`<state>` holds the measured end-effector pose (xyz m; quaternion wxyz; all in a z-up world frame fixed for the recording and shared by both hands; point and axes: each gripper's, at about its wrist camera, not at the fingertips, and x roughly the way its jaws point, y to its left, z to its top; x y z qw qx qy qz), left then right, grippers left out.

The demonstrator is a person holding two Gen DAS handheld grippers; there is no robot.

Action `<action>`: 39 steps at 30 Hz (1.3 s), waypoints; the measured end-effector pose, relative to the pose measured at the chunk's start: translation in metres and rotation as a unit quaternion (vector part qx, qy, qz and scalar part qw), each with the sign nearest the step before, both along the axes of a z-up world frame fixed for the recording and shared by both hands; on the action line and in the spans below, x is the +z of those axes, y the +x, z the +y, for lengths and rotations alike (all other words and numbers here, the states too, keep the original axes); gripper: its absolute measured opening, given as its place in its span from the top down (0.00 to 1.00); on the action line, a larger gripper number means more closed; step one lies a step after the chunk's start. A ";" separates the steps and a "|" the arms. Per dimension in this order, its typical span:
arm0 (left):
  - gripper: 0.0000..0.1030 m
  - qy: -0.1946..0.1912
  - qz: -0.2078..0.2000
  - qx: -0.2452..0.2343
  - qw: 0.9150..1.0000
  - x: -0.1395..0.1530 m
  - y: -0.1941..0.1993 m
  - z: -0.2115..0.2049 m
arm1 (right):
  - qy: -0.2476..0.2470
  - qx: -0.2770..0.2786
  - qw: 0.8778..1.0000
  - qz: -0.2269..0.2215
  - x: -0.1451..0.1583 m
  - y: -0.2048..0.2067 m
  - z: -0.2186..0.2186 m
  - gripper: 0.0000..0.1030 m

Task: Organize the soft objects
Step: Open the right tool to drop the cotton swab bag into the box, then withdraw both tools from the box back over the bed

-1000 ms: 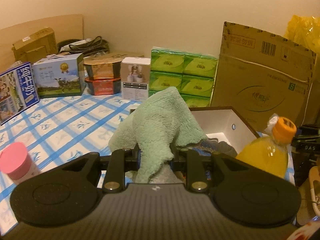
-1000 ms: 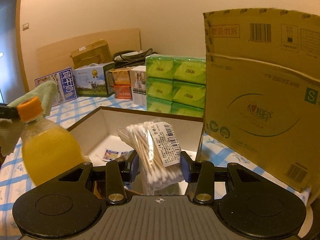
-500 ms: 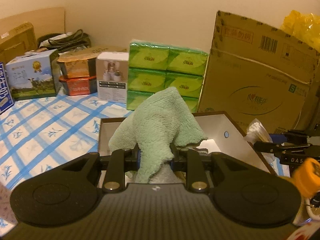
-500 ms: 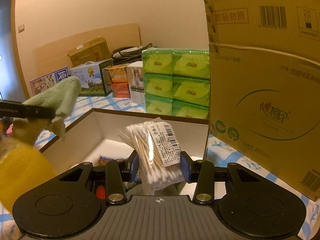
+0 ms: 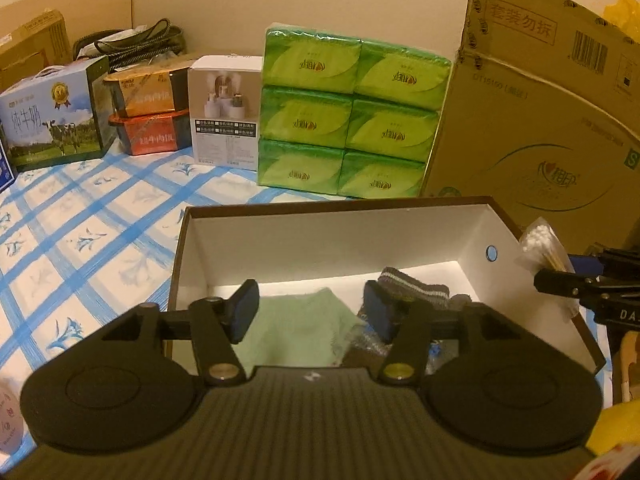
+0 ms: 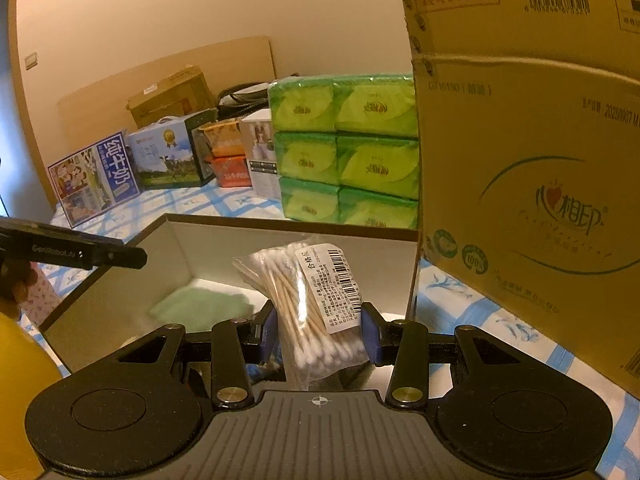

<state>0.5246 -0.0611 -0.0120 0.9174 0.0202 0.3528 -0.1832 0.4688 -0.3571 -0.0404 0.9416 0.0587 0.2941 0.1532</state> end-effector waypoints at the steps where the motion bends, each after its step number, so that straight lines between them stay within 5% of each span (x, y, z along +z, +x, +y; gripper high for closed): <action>1: 0.46 0.002 0.001 0.001 1.000 -0.001 0.000 0.001 | 0.002 0.000 1.000 0.002 -0.001 0.001 -0.001 0.58; 9: 0.46 0.003 0.004 0.017 1.000 -0.002 0.002 0.015 | 0.020 -0.009 1.000 0.009 -0.006 0.009 -0.003 0.57; 13: 0.46 -0.002 0.001 0.021 1.000 0.001 0.000 0.018 | 0.038 -0.032 0.999 -0.013 -0.002 0.014 -0.002 0.38; 19: 0.44 0.000 -0.004 0.018 1.000 0.006 -0.017 0.024 | 0.086 -0.048 0.995 -0.024 0.007 0.011 -0.012 0.35; 30: 0.43 0.030 -0.005 0.037 0.999 0.031 -0.099 0.044 | 0.110 -0.094 0.990 -0.002 0.020 -0.065 -0.029 0.35; 39: 0.43 -0.004 0.018 0.097 0.995 0.047 -0.185 0.084 | 0.131 -0.107 0.986 0.009 0.039 -0.146 -0.017 0.35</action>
